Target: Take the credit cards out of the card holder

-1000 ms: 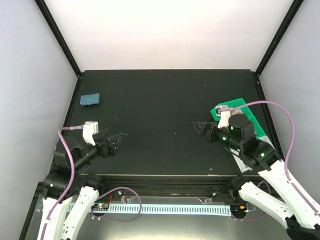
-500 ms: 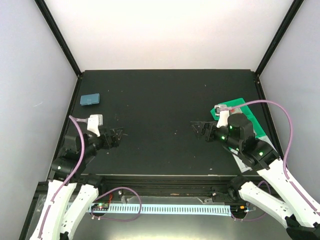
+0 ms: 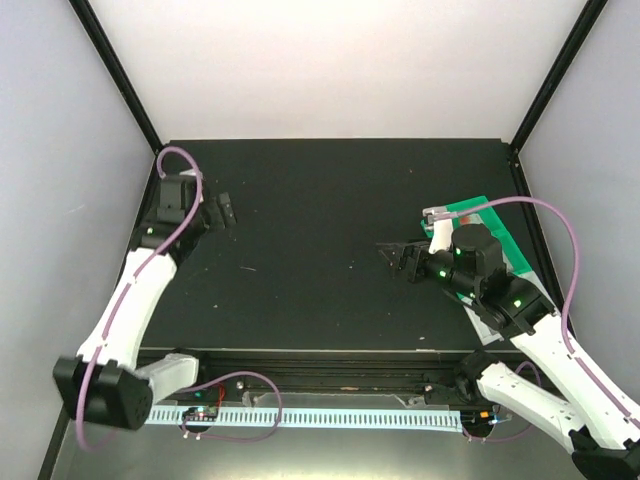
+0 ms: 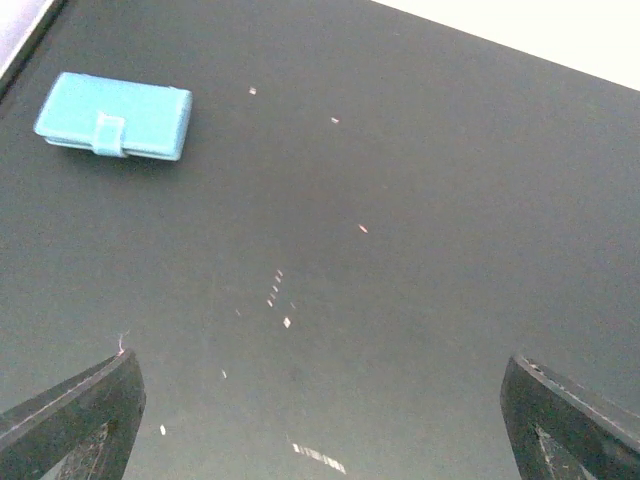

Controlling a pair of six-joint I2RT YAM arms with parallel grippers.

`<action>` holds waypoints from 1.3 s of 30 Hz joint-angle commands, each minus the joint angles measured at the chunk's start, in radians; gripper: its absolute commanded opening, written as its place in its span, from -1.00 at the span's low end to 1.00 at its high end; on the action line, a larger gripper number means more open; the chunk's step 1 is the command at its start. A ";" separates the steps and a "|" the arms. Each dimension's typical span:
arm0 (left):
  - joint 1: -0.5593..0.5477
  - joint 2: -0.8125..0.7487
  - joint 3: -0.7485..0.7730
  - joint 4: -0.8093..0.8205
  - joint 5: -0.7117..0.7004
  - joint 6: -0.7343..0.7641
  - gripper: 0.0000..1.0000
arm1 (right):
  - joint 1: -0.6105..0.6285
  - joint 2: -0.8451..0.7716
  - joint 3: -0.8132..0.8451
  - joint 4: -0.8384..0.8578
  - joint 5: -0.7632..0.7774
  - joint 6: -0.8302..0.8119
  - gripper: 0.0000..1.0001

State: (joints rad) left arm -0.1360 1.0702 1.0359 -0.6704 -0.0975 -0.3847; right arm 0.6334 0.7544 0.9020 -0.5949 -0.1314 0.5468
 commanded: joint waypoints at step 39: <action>0.518 0.946 0.042 0.962 0.550 -0.745 -0.10 | 0.008 0.072 -0.023 0.040 0.078 -0.048 1.00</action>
State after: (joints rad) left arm 0.3656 1.9858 1.0367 0.2005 0.4267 -1.1110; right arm 0.6342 0.8322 0.8890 -0.5640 -0.0872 0.5003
